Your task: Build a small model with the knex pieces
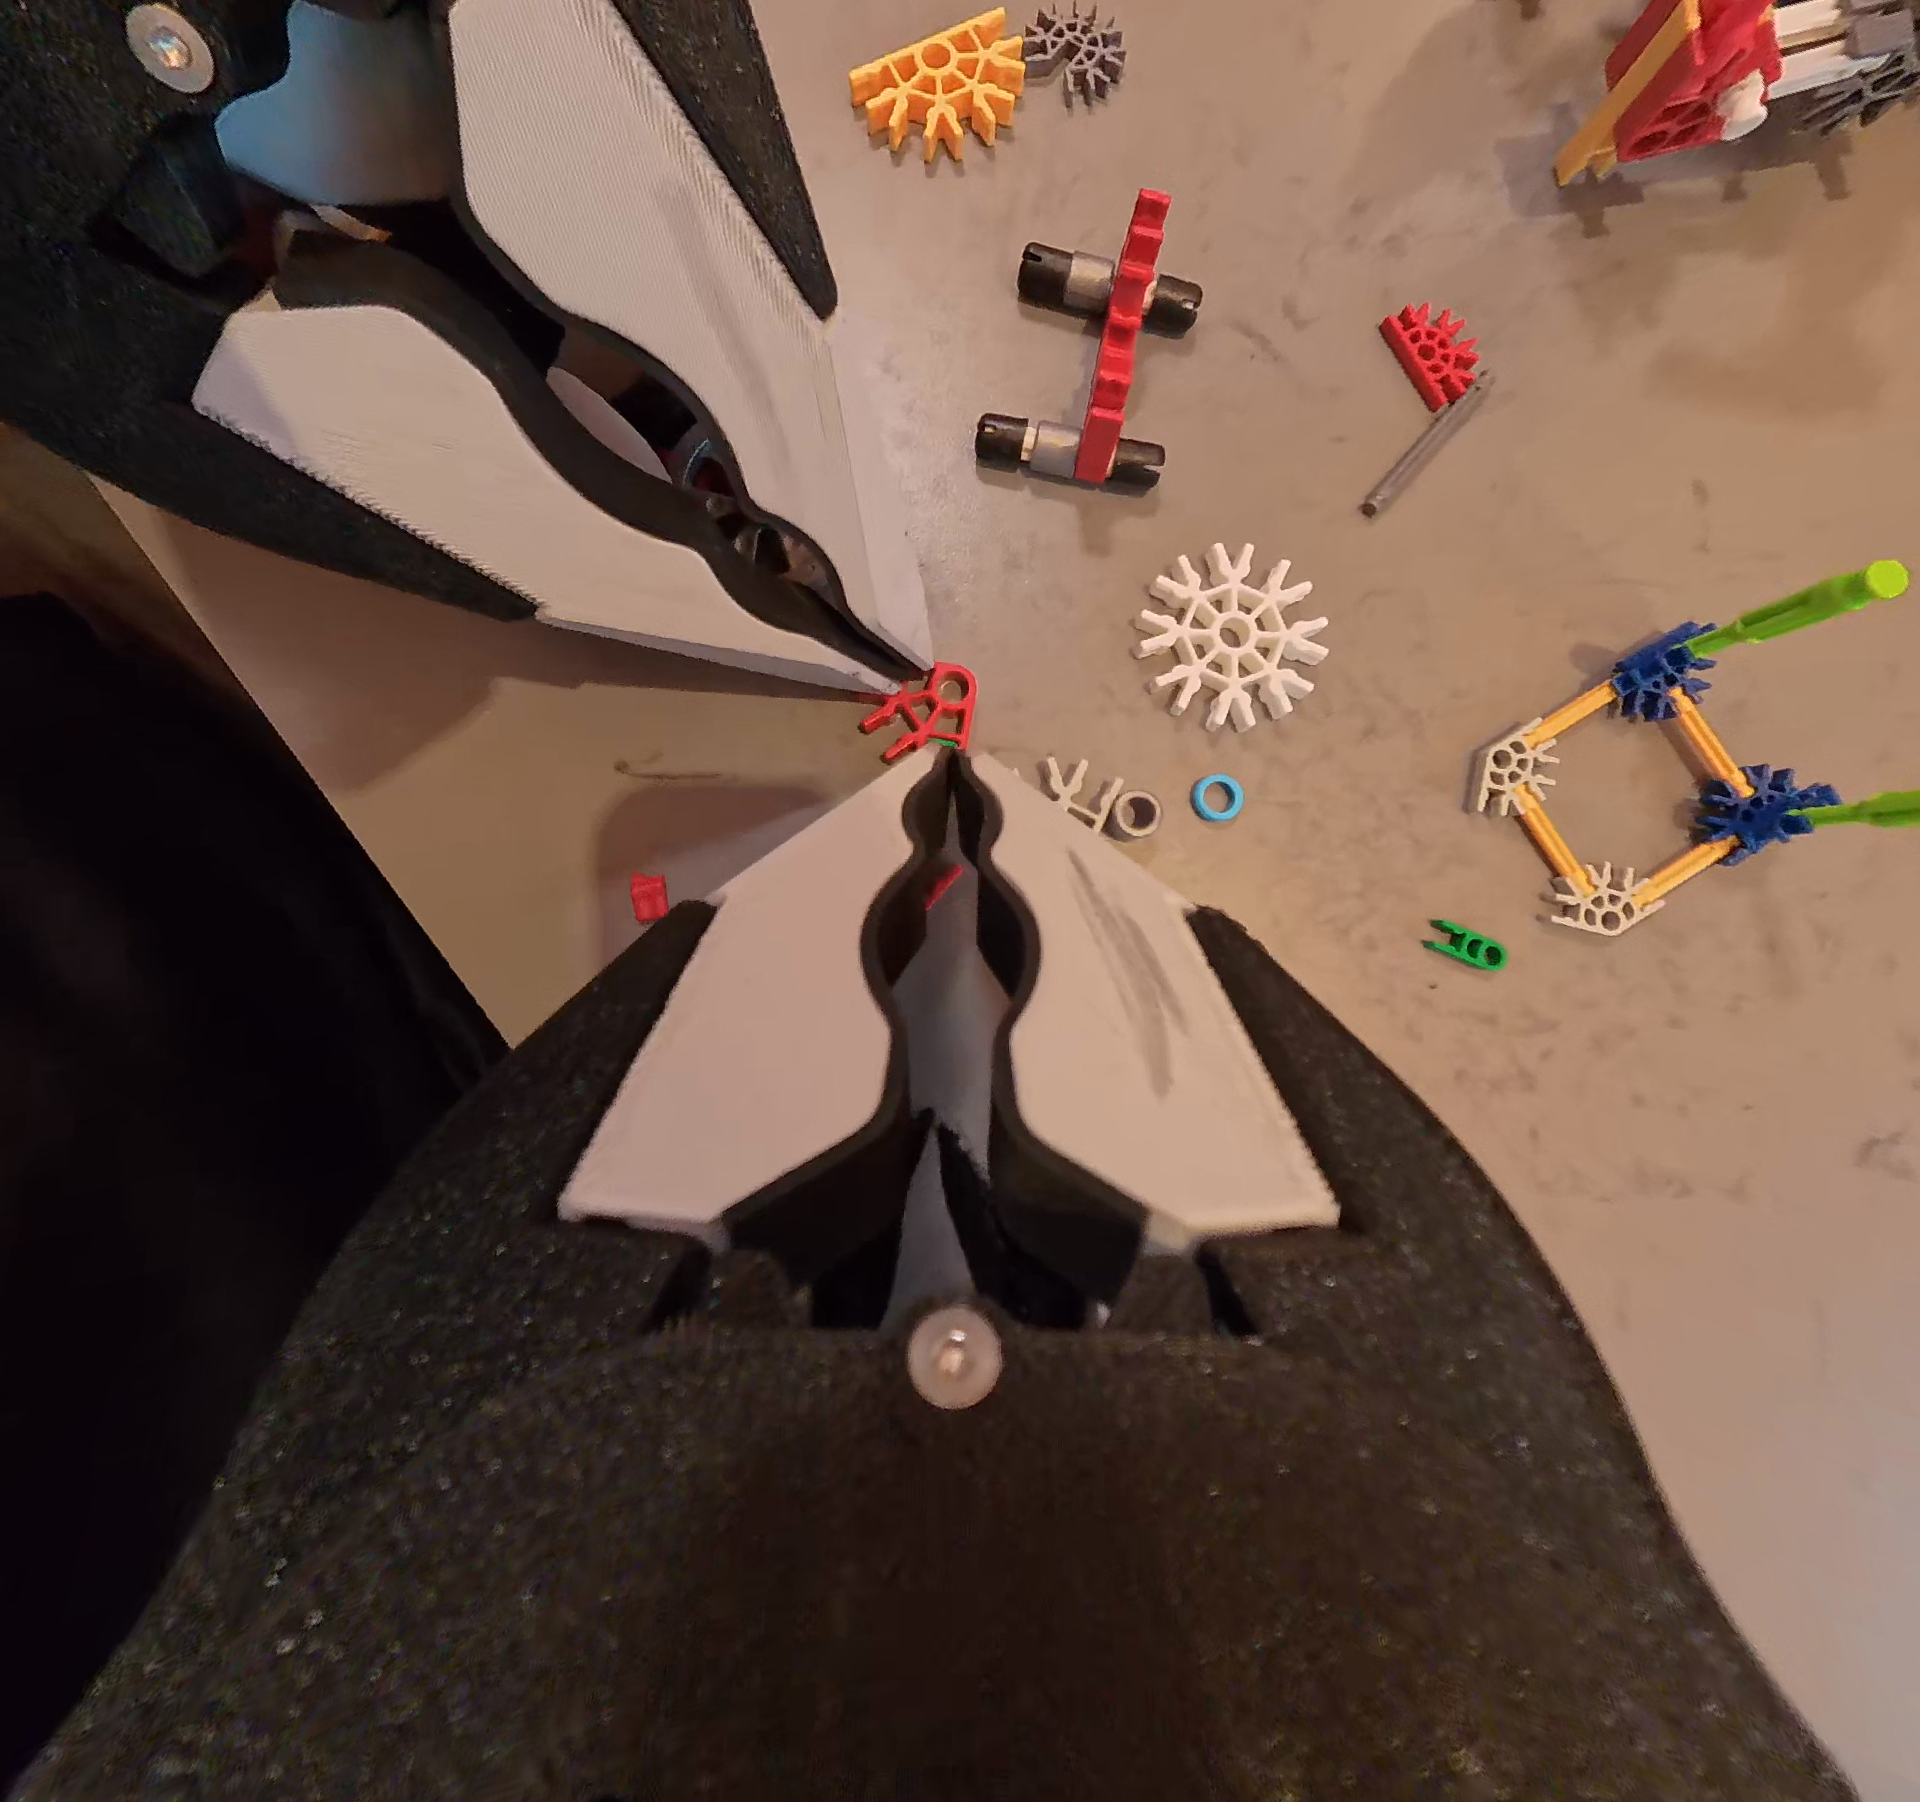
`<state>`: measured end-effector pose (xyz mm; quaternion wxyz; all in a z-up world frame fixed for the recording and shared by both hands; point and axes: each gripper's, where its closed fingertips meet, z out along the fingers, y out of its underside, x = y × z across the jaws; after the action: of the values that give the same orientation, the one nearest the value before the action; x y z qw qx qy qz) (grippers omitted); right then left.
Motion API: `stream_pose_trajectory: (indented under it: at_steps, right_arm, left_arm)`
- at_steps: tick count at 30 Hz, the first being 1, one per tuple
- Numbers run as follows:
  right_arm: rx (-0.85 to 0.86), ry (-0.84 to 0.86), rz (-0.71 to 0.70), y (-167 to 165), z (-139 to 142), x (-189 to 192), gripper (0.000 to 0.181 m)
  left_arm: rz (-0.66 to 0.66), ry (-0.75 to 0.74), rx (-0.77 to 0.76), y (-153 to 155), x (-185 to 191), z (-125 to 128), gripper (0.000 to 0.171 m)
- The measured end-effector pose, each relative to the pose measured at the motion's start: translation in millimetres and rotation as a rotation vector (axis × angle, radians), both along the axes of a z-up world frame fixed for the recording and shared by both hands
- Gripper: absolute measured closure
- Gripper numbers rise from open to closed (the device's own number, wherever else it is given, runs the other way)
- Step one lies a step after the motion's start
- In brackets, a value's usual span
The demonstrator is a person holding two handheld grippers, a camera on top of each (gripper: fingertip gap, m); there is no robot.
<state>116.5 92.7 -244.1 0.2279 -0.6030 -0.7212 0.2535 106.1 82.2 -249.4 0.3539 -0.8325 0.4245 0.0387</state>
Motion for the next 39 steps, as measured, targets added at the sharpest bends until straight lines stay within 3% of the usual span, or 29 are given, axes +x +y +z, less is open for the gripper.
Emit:
stream_pose_trajectory:
  at_steps: [19,39]
  right_arm:
    - [-0.028,-0.088,0.065,-3.4,-2.2,1.0,0.181]
    - [-0.045,-0.363,0.233,-4.3,-3.3,-0.3,0.181]
  left_arm:
    - [-0.005,0.000,0.000,0.2,0.1,-0.1,0.171]
    - [-0.018,-0.008,-0.008,-0.2,-2.9,-0.3,0.171]
